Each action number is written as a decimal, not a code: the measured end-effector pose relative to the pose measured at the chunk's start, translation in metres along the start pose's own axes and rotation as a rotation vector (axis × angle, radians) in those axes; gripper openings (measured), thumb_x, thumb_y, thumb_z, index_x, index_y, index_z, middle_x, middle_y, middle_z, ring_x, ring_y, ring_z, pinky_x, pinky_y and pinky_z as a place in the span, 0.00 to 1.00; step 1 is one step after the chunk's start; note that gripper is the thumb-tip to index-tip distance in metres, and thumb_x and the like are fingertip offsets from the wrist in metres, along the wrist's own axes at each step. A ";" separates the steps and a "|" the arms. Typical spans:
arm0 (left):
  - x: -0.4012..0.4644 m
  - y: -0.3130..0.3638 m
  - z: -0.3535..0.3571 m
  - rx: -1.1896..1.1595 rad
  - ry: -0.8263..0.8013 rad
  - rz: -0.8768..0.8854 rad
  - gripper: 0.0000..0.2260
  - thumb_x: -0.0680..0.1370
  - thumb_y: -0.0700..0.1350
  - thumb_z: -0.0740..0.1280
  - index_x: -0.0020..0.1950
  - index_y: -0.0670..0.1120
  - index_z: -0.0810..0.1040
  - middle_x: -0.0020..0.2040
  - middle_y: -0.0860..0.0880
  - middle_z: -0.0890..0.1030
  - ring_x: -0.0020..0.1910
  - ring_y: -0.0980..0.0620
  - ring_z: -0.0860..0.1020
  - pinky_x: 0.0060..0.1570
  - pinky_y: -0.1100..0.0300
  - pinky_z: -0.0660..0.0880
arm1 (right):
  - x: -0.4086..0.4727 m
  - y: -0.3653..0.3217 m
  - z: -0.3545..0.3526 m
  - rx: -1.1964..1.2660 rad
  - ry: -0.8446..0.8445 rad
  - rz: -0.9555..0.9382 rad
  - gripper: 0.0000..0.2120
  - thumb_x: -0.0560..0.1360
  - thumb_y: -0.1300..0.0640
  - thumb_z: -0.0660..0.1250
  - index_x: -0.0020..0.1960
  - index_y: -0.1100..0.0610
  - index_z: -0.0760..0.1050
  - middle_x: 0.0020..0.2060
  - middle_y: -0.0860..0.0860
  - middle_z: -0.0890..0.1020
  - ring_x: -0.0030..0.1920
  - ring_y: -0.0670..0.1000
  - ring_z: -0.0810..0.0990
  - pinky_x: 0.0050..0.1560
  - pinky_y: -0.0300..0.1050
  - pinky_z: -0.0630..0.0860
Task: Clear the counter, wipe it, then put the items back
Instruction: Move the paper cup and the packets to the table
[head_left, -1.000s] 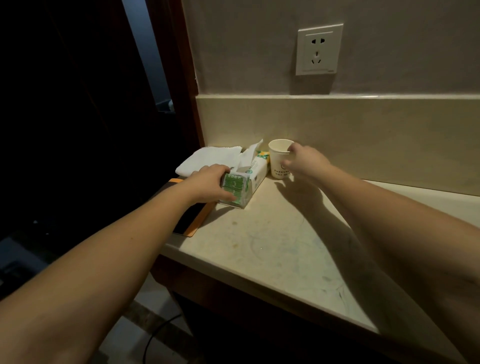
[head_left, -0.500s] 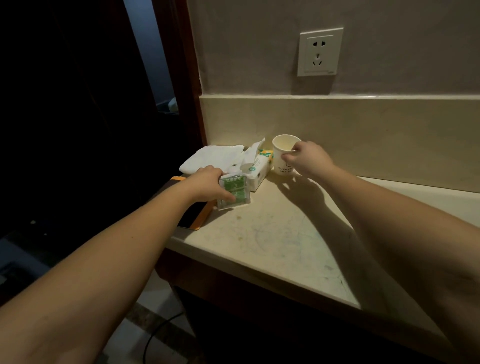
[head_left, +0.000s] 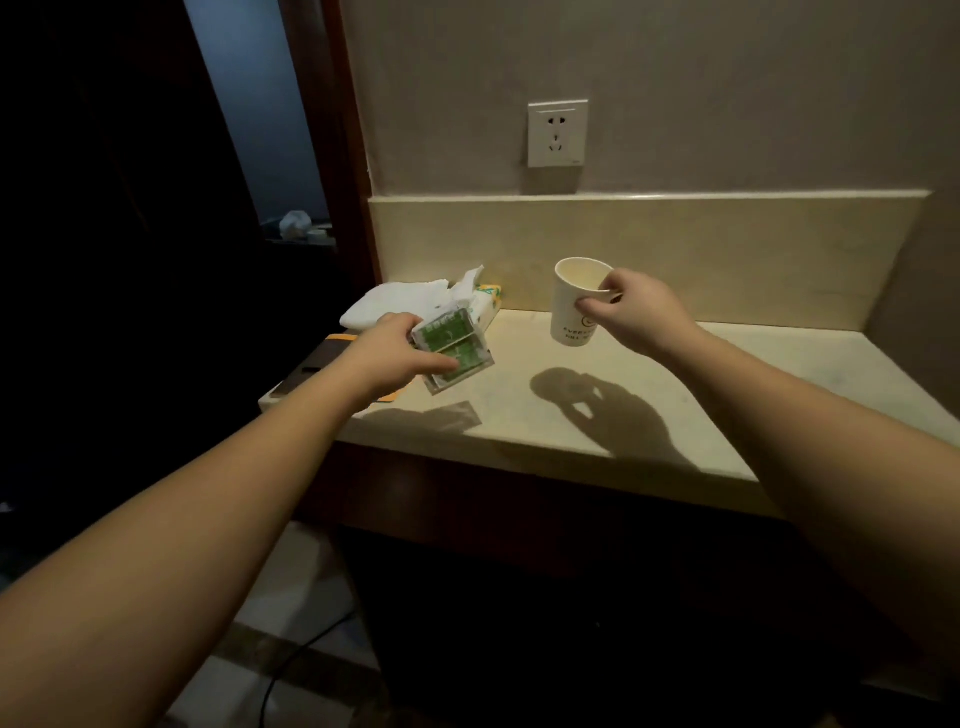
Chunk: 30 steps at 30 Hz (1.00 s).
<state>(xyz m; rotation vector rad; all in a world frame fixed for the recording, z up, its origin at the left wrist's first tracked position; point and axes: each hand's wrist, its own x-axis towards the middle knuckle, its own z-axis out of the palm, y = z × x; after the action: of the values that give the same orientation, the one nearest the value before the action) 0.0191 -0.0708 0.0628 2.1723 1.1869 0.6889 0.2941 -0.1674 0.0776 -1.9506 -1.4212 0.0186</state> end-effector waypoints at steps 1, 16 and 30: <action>-0.016 0.005 0.002 -0.019 -0.005 0.020 0.17 0.70 0.48 0.77 0.54 0.46 0.78 0.49 0.50 0.81 0.46 0.53 0.79 0.44 0.56 0.77 | -0.019 -0.001 -0.009 0.018 0.002 0.004 0.12 0.75 0.47 0.66 0.50 0.56 0.74 0.50 0.53 0.80 0.47 0.55 0.77 0.41 0.48 0.73; -0.190 0.059 0.097 -0.047 -0.344 0.305 0.20 0.69 0.50 0.77 0.56 0.54 0.74 0.52 0.55 0.72 0.50 0.59 0.75 0.48 0.64 0.72 | -0.323 0.047 -0.089 -0.034 0.097 0.287 0.10 0.73 0.47 0.68 0.44 0.52 0.73 0.44 0.45 0.76 0.44 0.44 0.74 0.41 0.44 0.73; -0.263 0.154 0.268 0.040 -0.706 0.619 0.28 0.70 0.55 0.76 0.66 0.50 0.72 0.57 0.56 0.69 0.58 0.56 0.70 0.54 0.58 0.74 | -0.528 0.132 -0.132 -0.157 0.222 0.684 0.09 0.73 0.49 0.70 0.45 0.52 0.72 0.49 0.44 0.74 0.48 0.45 0.74 0.42 0.42 0.73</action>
<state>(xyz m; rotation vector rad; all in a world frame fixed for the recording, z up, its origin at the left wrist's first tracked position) 0.1619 -0.4288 -0.0655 2.5046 0.1638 0.0770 0.2481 -0.6980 -0.0969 -2.3961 -0.5819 0.0044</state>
